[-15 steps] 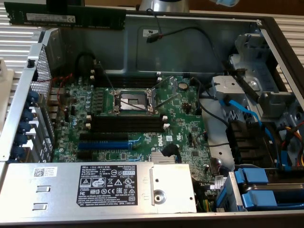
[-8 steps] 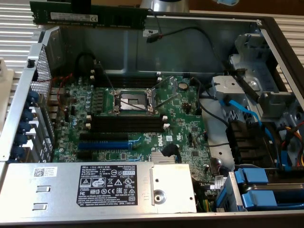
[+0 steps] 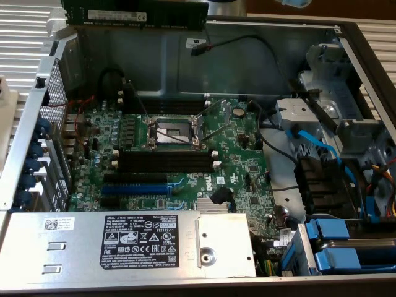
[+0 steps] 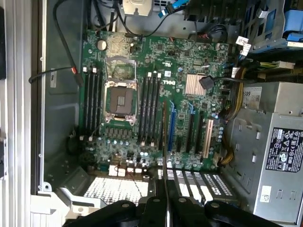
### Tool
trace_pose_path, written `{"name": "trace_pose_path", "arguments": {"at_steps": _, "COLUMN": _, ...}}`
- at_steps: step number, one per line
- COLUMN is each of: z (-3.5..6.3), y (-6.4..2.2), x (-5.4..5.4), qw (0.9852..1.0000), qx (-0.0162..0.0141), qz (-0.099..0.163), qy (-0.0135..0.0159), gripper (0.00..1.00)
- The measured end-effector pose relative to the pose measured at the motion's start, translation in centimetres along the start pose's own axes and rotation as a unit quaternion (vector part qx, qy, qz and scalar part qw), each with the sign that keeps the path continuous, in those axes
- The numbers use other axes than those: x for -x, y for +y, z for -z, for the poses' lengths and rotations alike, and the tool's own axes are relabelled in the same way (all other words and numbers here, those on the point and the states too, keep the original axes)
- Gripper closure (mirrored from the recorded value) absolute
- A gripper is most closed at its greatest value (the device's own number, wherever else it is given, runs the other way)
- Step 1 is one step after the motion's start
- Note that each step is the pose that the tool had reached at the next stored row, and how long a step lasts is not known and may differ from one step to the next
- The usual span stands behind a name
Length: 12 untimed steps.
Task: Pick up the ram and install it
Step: 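Pick up the ram and move it above insertion slot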
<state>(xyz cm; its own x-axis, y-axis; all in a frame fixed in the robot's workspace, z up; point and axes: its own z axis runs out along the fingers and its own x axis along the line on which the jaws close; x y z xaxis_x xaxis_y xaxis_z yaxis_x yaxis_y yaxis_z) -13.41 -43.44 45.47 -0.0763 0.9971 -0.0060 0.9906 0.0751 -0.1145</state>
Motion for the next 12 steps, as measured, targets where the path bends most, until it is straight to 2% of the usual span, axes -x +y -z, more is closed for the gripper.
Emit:
{"name": "trace_pose_path", "arguments": {"at_steps": 1, "z": 0.0, "y": 0.06, "x": -0.3, "qw": 1.0, "qx": 0.0034, "qz": 0.0, "qy": -0.0027, "gripper": 0.88}}
{"name": "trace_pose_path", "arguments": {"at_steps": 2, "z": 0.01, "y": 0.08, "x": -0.7, "qw": 1.0, "qx": 0.0083, "qz": -0.001, "qy": -0.0053, "gripper": 0.88}}
{"name": "trace_pose_path", "arguments": {"at_steps": 4, "z": 0.01, "y": 0.14, "x": -1.3, "qw": 0.9997, "qx": 0.0205, "qz": -0.001, "qy": -0.0092, "gripper": 0.88}}
{"name": "trace_pose_path", "arguments": {"at_steps": 6, "z": 0.02, "y": 0.18, "x": -1.9, "qw": 0.9993, "qx": 0.0366, "qz": -0.002, "qy": -0.012, "gripper": 0.88}}
{"name": "trace_pose_path", "arguments": {"at_steps": 8, "z": 0.04, "y": 0.2, "x": -2.3, "qw": 0.9984, "qx": 0.0547, "qz": -0.002, "qy": -0.0135, "gripper": 0.88}}
{"name": "trace_pose_path", "arguments": {"at_steps": 9, "z": 0.01, "y": 0.2, "x": -2.3, "qw": 0.9981, "qx": 0.0599, "qz": -0.003, "qy": -0.0129, "gripper": 0.88}}
{"name": "trace_pose_path", "arguments": {"at_steps": 10, "z": -0.01, "y": 0.21, "x": -2.3, "qw": 0.998, "qx": 0.0621, "qz": -0.003, "qy": -0.0105, "gripper": 0.88}}
{"name": "trace_pose_path", "arguments": {"at_steps": 12, "z": -0.08, "y": 0.2, "x": -2.3, "qw": 0.9979, "qx": 0.0638, "qz": -0.003, "qy": -0.0073, "gripper": 0.88}}
